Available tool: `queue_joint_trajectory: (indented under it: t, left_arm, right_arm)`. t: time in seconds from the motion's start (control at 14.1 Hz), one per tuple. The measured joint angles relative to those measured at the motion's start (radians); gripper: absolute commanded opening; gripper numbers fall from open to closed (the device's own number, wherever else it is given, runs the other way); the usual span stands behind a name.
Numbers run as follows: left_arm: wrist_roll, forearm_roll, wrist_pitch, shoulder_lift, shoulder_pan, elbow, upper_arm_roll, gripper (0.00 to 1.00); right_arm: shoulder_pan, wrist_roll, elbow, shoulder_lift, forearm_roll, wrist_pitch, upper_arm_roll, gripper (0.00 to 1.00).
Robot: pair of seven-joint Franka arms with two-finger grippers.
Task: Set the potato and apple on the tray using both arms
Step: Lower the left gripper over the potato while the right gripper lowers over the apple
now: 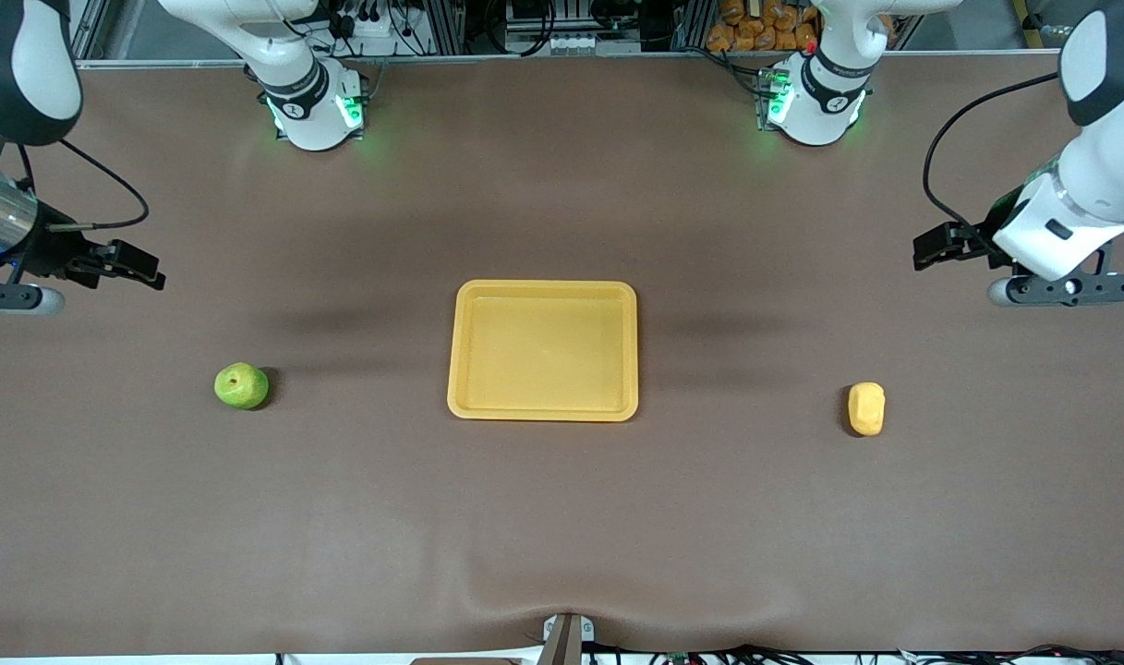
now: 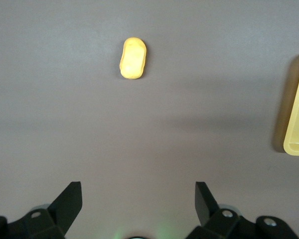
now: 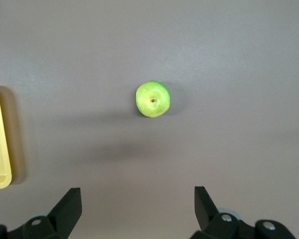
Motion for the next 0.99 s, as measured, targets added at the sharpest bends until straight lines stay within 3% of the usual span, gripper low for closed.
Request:
queue_joint_trajectory:
  t: [0.5, 0.99]
  left_arm:
    - [0.029, 0.001, 0.197, 0.017, 0.0, -0.146, 0.0, 1.0]
    - [0.046, 0.012, 0.351, 0.128, 0.001, -0.167, 0.0, 1.0]
  right_arm:
    - [0.001, 0.0, -0.137, 0.001, 0.0, 0.18, 0.0, 1.0]
    - [0.01, 0.0, -0.299, 0.043, 0.0, 0.449, 0.003, 1.0]
